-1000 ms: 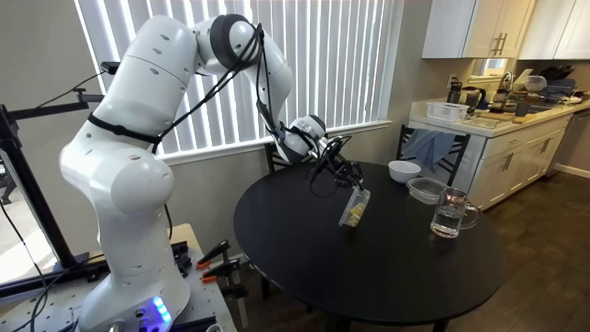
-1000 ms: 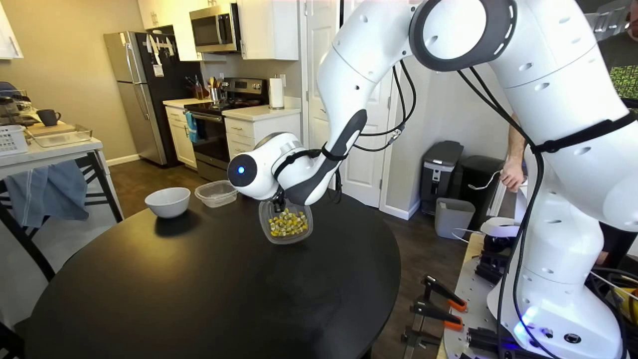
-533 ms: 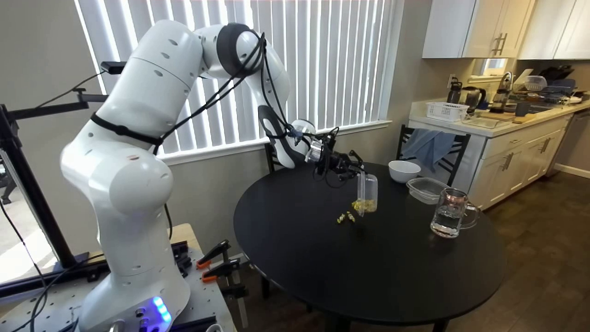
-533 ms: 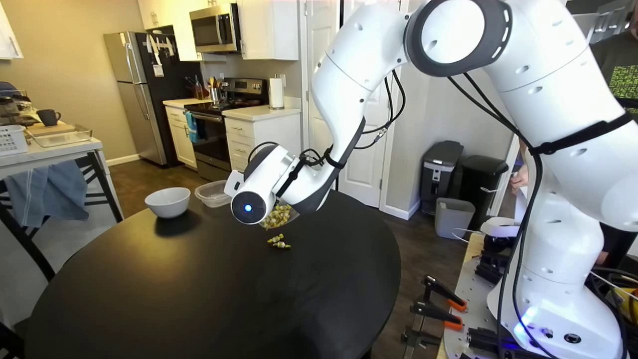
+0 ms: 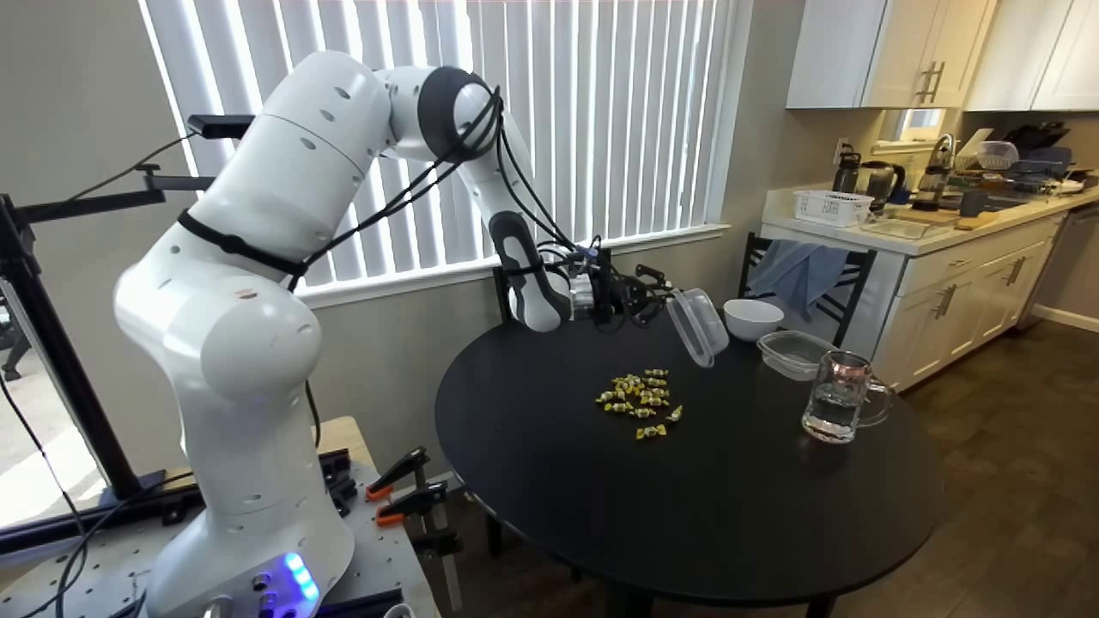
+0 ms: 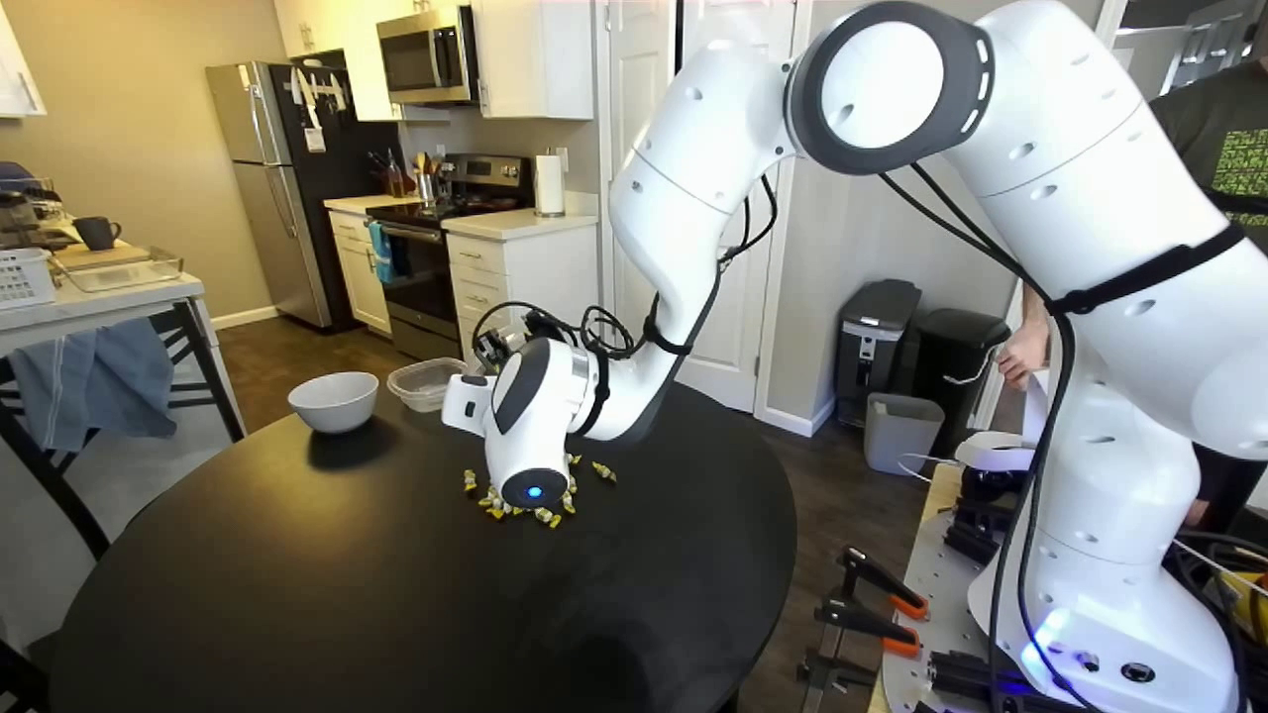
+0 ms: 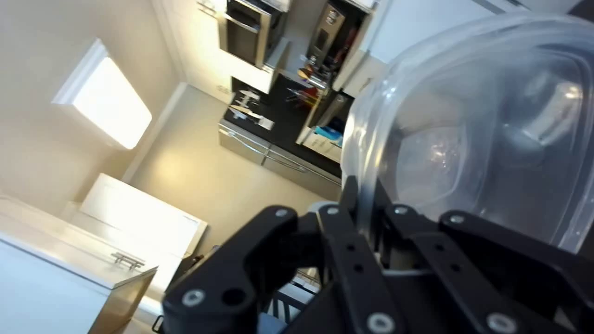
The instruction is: Put the content of the lunchbox onto the table
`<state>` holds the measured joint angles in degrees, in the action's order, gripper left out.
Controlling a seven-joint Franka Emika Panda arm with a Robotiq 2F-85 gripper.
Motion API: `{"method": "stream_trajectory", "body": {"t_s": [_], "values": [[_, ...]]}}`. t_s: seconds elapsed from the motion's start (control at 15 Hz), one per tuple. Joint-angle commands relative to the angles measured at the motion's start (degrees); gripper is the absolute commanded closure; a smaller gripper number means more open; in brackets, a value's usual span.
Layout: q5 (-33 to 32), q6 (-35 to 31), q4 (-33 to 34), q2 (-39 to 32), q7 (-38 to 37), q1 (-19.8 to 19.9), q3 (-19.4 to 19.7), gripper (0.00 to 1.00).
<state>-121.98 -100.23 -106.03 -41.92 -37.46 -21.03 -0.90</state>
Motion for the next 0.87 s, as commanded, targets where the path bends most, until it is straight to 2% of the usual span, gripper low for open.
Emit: {"method": "stream_trajectory", "body": {"t_s": [0.0, 0.33, 0.8], "values": [[-4.06, 11.78, -1.42, -2.28, -3.22, 2.56, -2.28, 0.99], [-2.94, 19.46, -0.78, -4.85, -5.95, 5.32, -4.98, 0.99], [-2.24, 21.65, 0.38, -5.91, -7.19, 6.92, -7.06, 0.99]]}}
